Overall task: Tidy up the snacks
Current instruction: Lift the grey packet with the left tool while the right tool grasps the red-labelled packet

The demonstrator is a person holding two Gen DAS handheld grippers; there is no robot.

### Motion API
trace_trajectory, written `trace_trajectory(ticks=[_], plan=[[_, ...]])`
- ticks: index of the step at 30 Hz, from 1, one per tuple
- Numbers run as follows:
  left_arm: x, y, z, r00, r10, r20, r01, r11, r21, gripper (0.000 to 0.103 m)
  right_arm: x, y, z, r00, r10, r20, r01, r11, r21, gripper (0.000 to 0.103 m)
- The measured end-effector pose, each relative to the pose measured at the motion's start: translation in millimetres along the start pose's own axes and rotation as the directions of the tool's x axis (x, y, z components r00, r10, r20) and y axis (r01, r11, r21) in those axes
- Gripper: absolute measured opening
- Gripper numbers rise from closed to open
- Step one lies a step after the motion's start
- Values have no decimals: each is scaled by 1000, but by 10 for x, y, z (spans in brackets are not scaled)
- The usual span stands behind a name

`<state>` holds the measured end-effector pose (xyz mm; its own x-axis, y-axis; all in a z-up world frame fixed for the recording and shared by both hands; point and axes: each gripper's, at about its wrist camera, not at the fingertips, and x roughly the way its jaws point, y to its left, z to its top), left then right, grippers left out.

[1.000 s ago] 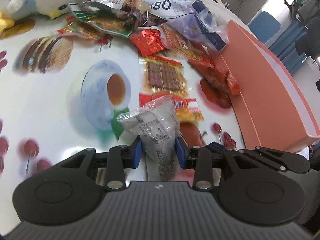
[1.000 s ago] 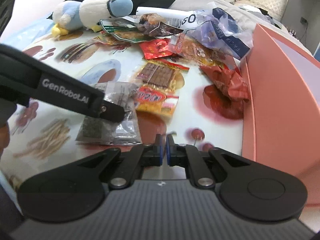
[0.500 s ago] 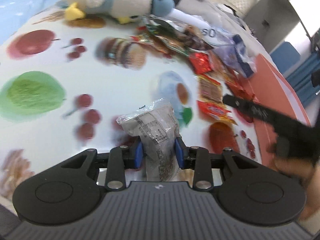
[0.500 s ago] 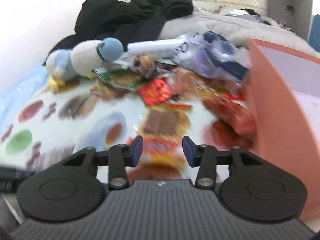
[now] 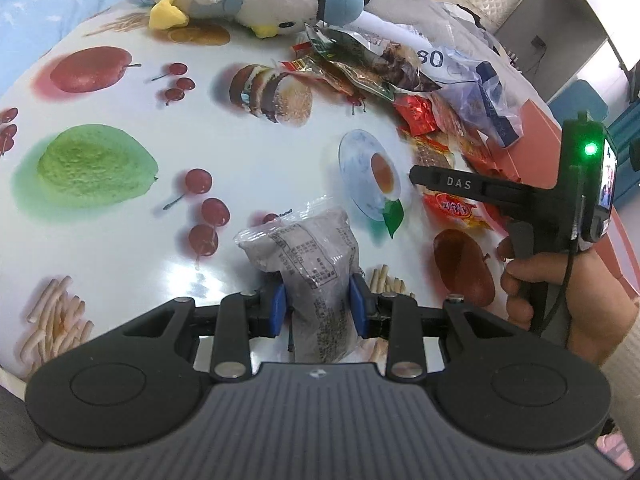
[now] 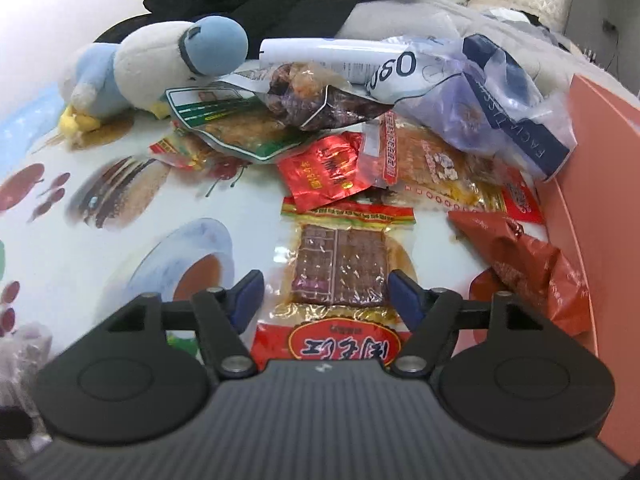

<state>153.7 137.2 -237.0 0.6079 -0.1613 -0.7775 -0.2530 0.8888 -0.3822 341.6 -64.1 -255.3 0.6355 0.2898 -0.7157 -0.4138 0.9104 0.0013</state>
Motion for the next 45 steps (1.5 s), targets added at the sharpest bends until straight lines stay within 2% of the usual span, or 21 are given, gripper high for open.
trace_trajectory(ticks=[4, 5, 8, 11, 18, 19, 20, 21, 25, 29, 32, 34, 36, 38, 42, 45], plan=[[10, -37, -2, 1000, 9, -2, -9, 1000, 5, 37, -45, -9, -4, 1000, 0, -15, -1, 1000, -29, 62], [11, -52, -2, 1000, 14, -4, -14, 1000, 2, 37, -76, -19, -11, 1000, 1, -20, -2, 1000, -28, 51], [18, -138, -7, 1000, 27, -13, -26, 1000, 10, 37, -187, -89, -74, 999, 27, -32, -27, 1000, -5, 51], [14, -263, -61, 999, 49, -19, -48, 999, 24, 37, -342, -63, -226, 999, 32, -28, -33, 998, -53, 51], [-2, -591, -195, 996, 86, -33, -84, 994, 75, 37, -831, 66, -648, 995, 91, -31, -93, 992, -80, 50], [-5, -621, -214, 996, 90, -30, -87, 993, 84, 37, -892, 73, -699, 995, 95, -32, -97, 992, -75, 44], [-10, -642, -233, 995, 92, -28, -89, 992, 93, 37, -959, 82, -754, 994, 106, -29, -108, 992, -72, 26], [-12, -660, -250, 995, 92, -26, -89, 991, 101, 37, -1021, 92, -809, 992, 123, -30, -124, 990, -69, 24], [2, -666, -267, 996, 80, -32, -76, 992, 105, 37, -1138, 115, -999, 993, 113, -22, -114, 992, -61, 24], [-12, -590, -265, 997, 75, -29, -72, 993, 88, 37, -1227, 82, -1030, 991, 134, 1, -133, 991, -29, 25], [-1, -500, -291, 998, 59, -32, -57, 996, 63, 37, -1303, 142, -1013, 992, 129, 16, -127, 989, -75, 25], [-12, -453, -312, 998, 49, -27, -48, 998, 46, 37, -1338, 185, -960, 991, 132, 22, -129, 986, -103, 28], [-29, -442, -324, 999, 47, -23, -46, 998, 39, 37, -1357, 190, -887, 987, 156, 32, -152, 983, -106, 37], [-33, -441, -339, 999, 44, -17, -44, 998, 47, 37, -1345, 187, -804, 985, 167, 47, -161, 981, -111, 63], [-34, -428, -373, 999, 41, -5, -41, 998, 48, 37, -1278, 112, -699, 980, 169, 103, -155, 979, -133, 68], [-30, -437, -356, 999, 44, -15, -43, 997, 56, 37, -1115, 1, -685, 984, 153, 93, -142, 983, -112, 80]])
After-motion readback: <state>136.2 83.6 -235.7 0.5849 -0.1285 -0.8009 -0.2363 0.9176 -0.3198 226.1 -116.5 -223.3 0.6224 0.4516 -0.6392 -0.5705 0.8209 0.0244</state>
